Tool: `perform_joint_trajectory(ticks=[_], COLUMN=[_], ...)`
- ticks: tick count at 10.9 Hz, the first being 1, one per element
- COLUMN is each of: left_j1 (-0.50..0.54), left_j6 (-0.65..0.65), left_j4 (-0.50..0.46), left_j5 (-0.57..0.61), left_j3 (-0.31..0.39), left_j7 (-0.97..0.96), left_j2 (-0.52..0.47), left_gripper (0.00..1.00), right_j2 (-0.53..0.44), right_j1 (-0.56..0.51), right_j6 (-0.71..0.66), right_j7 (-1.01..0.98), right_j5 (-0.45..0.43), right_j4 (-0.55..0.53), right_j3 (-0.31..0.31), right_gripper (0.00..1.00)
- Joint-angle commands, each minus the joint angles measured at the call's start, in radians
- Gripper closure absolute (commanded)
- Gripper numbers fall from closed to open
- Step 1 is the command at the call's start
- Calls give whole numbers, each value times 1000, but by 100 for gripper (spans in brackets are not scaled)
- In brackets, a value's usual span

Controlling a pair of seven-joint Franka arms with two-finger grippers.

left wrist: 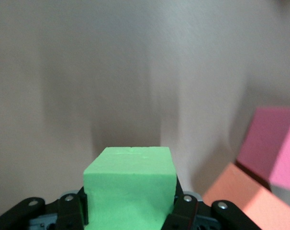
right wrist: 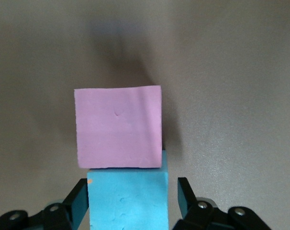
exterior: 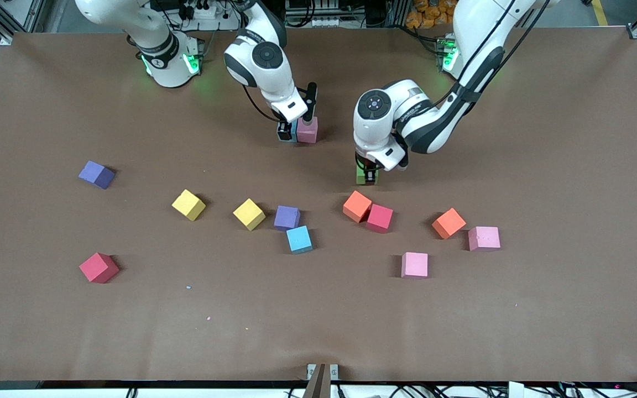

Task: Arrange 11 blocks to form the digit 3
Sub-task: 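Place the cyan block beside the lavender block with the right gripper, then set the green block down with the left gripper while the right gripper withdraws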

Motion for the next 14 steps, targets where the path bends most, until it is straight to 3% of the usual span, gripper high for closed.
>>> perform_joint_trajectory(ticks=[1, 4, 8, 10, 14], left_j1=[10, 11, -4, -50, -107], left_j6=[-25, -23, 61, 103, 132], left_j4=[-12, -39, -94, -102, -85], left_j5=[12, 14, 15, 25, 29], left_j3=[-10, -56, -149, -159, -153], left_j7=[-107, -130, -133, -151, -257], left_j2=[-8, -11, -9, 3, 58], left_gripper=[87, 86, 86, 86, 85], right_j2=[-50, -114, -229, -217, -87], right_j1=[-2, -45, -199, -325, -519], right_j6=[-52, -125, -348, -399, -386], right_j7=[9, -29, -159, -248, -277], right_j5=[-8, -8, -8, -8, -27], right_j4=[-2, -2, 82, 163, 303], right_j3=[0, 1, -2, -8, -13], right_gripper=[10, 0, 0, 0, 0])
